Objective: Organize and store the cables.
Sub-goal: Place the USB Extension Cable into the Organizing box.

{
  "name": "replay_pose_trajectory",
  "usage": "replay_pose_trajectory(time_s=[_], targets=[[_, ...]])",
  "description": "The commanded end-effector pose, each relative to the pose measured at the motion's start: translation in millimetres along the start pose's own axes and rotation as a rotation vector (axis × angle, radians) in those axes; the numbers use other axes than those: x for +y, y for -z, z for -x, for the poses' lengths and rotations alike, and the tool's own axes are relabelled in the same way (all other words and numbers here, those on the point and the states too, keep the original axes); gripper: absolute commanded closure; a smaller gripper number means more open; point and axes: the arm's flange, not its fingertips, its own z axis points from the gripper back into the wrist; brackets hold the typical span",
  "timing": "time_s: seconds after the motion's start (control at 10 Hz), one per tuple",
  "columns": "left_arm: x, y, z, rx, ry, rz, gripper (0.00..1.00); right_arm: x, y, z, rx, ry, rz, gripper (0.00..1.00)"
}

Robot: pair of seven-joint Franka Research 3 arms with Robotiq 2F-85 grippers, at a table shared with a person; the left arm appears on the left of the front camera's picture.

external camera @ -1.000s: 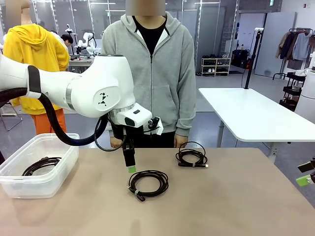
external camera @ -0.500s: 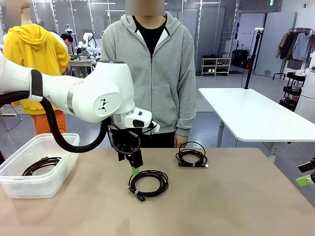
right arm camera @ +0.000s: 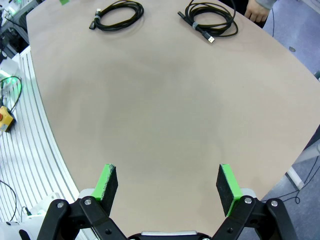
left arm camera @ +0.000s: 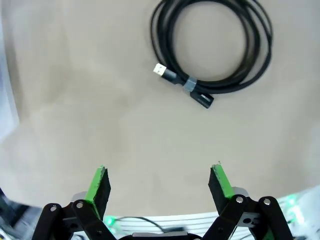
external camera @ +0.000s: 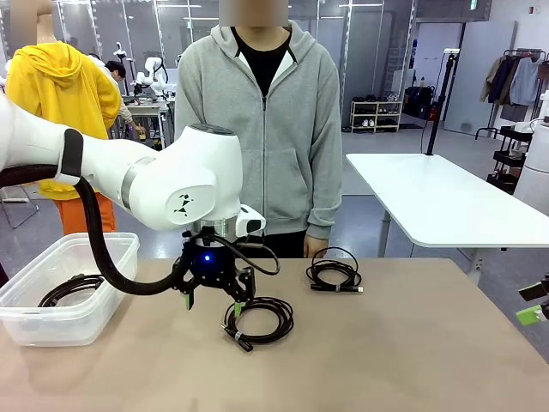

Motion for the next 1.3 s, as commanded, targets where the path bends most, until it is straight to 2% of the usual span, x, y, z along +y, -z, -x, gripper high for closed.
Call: replay_pose_trajectory(time_s=[0.0, 0.2, 0.3, 0.4, 0.7, 0.8, 0.9, 1.0, 1.1, 1.2], targets=[[-8.3, 0.4, 10.2, -0.044, -0.151, 0.026, 0.0, 1.6, -0.6, -2.9, -0.01, 0.025, -0.004, 0.0], [-7.9, 9.3, 12.6, -0.113, -0.287, 0.044, 0.0, 1.6, -0.6, -2.9, -0.01, 0.025, -0.004, 0.0], [-7.6, 6.9, 14.8, -0.099, -0.216, 0.105, 0.0, 1.6, -0.6, -2.9, -0.01, 0.025, -0.004, 0.0], [-7.6, 1.0, 2.8, -0.046, -0.237, 0.043, 0.0, 1.6, -0.6, -2.9, -0.01, 0.025, -0.004, 0.0], [-9.0, 3.0, 3.2, -0.062, -0.246, 0.064, 0.0, 1.6, -0.6, -2.9, -0.01, 0.025, -0.004, 0.0], [-25.5, 9.6, 0.5, -0.079, -0.381, 0.072, 0.0, 1.6, -0.6, -2.9, -0.01, 0.025, -0.004, 0.0], [-32.5, 13.0, 1.4, -0.056, -0.484, 0.154, 0.0, 1.6, -0.6, -2.9, -0.01, 0.025, -0.004, 0.0], [-37.7, 21.2, 1.3, -0.08, -0.64, 0.109, 0.0, 1.6, -0.6, -2.9, -0.01, 0.025, -0.004, 0.0], [-43.1, 28.9, 2.2, -0.047, -0.756, 0.085, 0.0, 1.6, -0.6, -2.9, -0.01, 0.025, -0.004, 0.0], [-47.5, 35.4, 2.2, -0.066, -0.852, 0.07, 0.0, 1.6, -0.6, -2.9, -0.01, 0.025, -0.004, 0.0]])
